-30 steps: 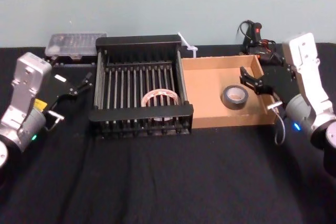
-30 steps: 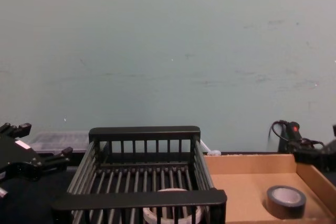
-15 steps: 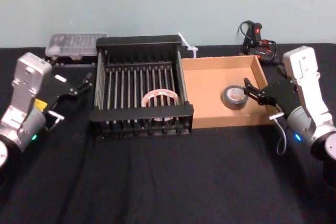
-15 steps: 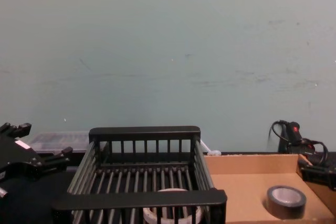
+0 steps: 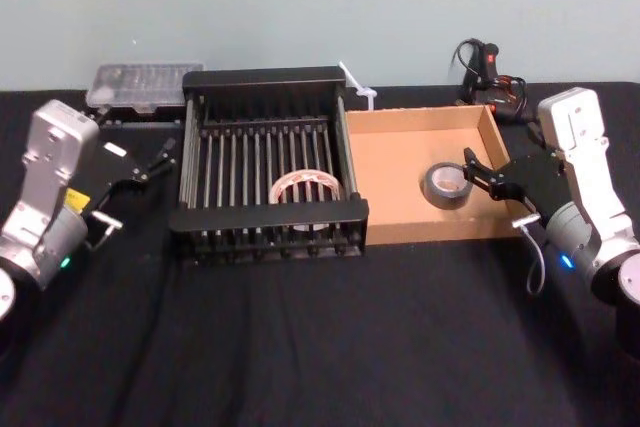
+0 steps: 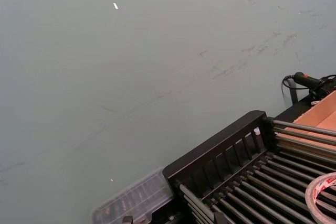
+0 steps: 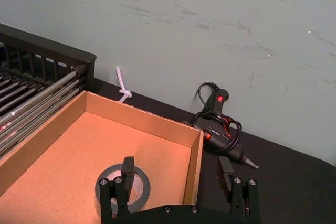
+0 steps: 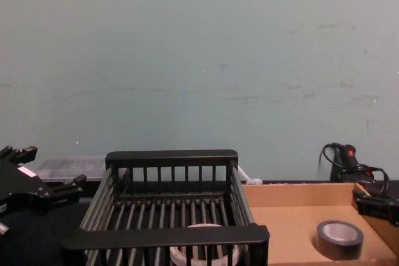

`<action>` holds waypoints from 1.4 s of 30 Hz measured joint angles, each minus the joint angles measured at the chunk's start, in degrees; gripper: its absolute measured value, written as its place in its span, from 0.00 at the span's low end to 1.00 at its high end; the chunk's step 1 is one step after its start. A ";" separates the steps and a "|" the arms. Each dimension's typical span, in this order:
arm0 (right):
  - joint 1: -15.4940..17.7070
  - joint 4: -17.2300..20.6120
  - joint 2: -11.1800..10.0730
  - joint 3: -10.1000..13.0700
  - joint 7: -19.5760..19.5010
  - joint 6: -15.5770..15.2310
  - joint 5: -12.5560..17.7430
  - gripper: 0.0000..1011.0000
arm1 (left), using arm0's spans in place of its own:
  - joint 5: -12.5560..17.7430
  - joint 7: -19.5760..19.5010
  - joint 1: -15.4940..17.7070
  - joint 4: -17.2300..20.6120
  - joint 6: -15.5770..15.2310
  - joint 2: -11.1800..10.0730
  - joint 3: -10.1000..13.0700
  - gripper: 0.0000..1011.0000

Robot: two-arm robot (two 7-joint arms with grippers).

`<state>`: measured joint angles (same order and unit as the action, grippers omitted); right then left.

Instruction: Pick up the white tape and place it into the black box , Pick up the silver tape and place it into the brown box.

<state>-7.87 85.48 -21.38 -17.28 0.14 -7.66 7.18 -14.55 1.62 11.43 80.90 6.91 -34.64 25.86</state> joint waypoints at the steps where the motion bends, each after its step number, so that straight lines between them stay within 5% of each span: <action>1: -0.01 0.01 -0.01 -0.01 0.01 0.00 0.00 0.99 | 0.00 0.00 0.00 0.00 0.00 0.00 0.00 0.99; 42: -0.04 0.06 -0.07 -0.09 0.05 0.06 0.00 0.99 | 0.00 0.00 0.00 0.00 0.00 0.00 0.00 0.99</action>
<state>-7.91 85.54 -21.45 -17.37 0.20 -7.60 7.18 -14.55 1.62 11.43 80.90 6.91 -34.64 25.86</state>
